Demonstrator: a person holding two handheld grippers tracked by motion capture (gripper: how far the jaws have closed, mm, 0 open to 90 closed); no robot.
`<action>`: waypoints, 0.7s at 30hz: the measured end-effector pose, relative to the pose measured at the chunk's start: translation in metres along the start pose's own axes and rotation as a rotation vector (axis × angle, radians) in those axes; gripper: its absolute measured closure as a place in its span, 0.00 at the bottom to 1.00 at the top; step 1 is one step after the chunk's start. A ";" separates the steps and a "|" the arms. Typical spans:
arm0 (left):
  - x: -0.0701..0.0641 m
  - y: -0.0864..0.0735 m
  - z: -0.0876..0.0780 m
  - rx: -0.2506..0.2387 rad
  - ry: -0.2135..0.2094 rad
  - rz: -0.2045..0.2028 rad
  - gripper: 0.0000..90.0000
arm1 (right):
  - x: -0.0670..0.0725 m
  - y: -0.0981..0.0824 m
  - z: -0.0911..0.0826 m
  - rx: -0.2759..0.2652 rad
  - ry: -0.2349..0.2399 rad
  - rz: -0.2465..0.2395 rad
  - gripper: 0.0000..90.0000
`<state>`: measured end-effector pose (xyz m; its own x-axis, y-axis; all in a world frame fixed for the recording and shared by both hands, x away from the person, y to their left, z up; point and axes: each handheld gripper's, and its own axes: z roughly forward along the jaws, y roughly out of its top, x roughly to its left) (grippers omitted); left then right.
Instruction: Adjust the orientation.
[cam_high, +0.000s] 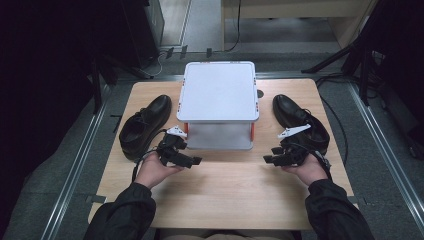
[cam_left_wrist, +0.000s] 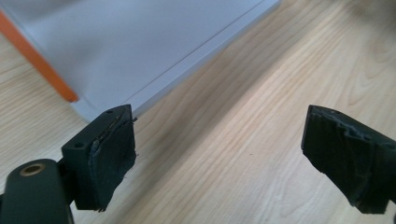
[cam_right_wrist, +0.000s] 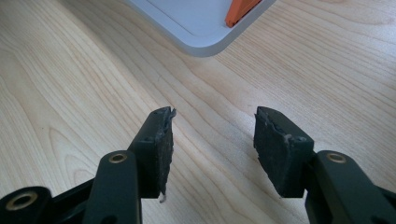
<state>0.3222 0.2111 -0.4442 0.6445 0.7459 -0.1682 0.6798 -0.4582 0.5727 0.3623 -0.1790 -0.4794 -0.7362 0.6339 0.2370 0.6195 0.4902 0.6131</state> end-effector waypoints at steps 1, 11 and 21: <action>0.000 0.000 0.000 0.005 0.001 0.001 0.17 | 0.000 0.000 0.000 0.001 0.000 -0.002 0.53; -0.002 -0.002 0.000 0.020 -0.019 0.014 0.43 | 0.001 -0.001 0.000 0.012 0.003 -0.006 0.53; -0.003 -0.007 -0.003 0.031 -0.035 0.038 0.57 | 0.002 0.000 0.000 0.020 0.011 -0.025 0.52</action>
<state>0.3146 0.2138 -0.4451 0.6816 0.7106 -0.1745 0.6646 -0.5014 0.5539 0.3610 -0.1771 -0.4790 -0.7545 0.6146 0.2303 0.6060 0.5177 0.6039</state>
